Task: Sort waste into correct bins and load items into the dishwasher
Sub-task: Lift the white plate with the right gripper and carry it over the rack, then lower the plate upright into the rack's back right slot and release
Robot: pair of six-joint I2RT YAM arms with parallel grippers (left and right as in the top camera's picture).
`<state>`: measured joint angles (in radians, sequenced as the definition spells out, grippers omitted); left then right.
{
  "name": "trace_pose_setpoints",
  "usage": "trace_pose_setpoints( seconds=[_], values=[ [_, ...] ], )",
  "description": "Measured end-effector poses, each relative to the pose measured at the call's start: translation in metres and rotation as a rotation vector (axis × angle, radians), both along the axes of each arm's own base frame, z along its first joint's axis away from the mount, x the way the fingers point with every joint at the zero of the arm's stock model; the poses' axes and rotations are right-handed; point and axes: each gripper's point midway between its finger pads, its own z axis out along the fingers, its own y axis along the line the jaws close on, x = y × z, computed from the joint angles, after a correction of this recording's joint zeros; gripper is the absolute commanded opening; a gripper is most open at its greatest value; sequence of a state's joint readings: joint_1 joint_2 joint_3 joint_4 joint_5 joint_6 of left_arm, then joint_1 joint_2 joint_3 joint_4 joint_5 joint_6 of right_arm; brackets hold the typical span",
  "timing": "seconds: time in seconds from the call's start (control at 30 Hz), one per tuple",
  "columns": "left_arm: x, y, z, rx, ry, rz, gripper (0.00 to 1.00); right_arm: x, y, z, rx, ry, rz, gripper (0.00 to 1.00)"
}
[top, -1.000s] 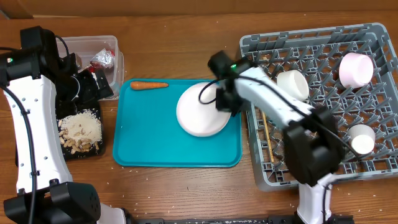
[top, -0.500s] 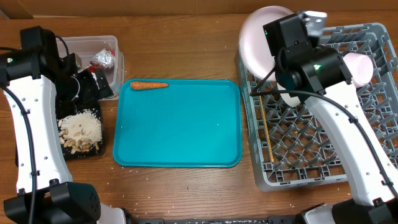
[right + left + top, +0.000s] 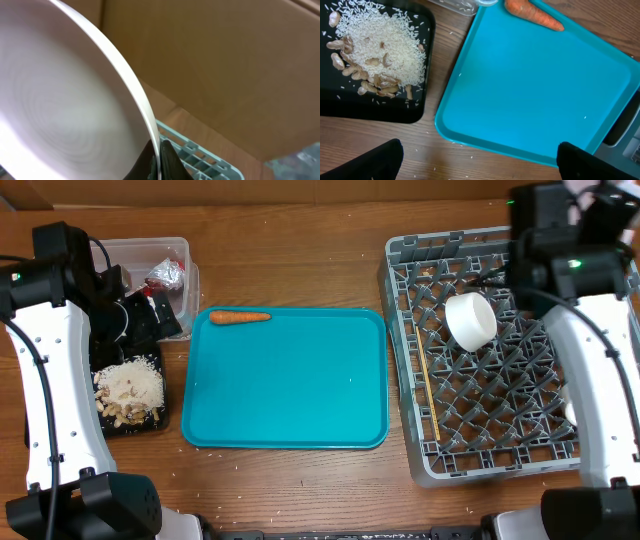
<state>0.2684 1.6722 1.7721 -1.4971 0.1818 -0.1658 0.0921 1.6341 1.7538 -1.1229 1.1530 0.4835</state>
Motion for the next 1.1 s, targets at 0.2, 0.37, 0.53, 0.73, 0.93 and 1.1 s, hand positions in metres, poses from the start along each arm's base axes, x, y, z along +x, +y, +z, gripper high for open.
trace_pose_setpoints(
  seconds=[0.2, 0.37, 0.53, 0.73, 0.93, 1.1],
  values=[
    [0.000, 0.000, 0.000, 0.000, -0.001, 0.000, 1.00, 0.001, -0.023, -0.034, 0.023, 0.052, -0.054, 0.04],
    [0.000, 0.000, 0.000, 0.000, -0.001, 0.000, 1.00, 0.008, -0.025, -0.076, 0.058, 0.158, -0.047, 0.04],
    [0.001, 0.000, 0.000, 0.001, -0.003, 0.000, 1.00, 0.018, -0.019, -0.101, 0.113, 0.210, -0.017, 0.04],
    [0.001, 0.000, 0.000, 0.001, -0.003, 0.000, 1.00, 0.024, -0.015, -0.124, 0.154, 0.265, 0.002, 0.04],
    [0.001, 0.000, 0.000, 0.001, -0.003, 0.000, 1.00, 0.025, -0.014, -0.130, 0.163, 0.275, 0.005, 0.04],
    [0.001, 0.000, 0.000, 0.001, -0.003, 0.000, 1.00, 0.026, -0.012, -0.133, 0.183, 0.275, 0.014, 0.04]
  ],
)
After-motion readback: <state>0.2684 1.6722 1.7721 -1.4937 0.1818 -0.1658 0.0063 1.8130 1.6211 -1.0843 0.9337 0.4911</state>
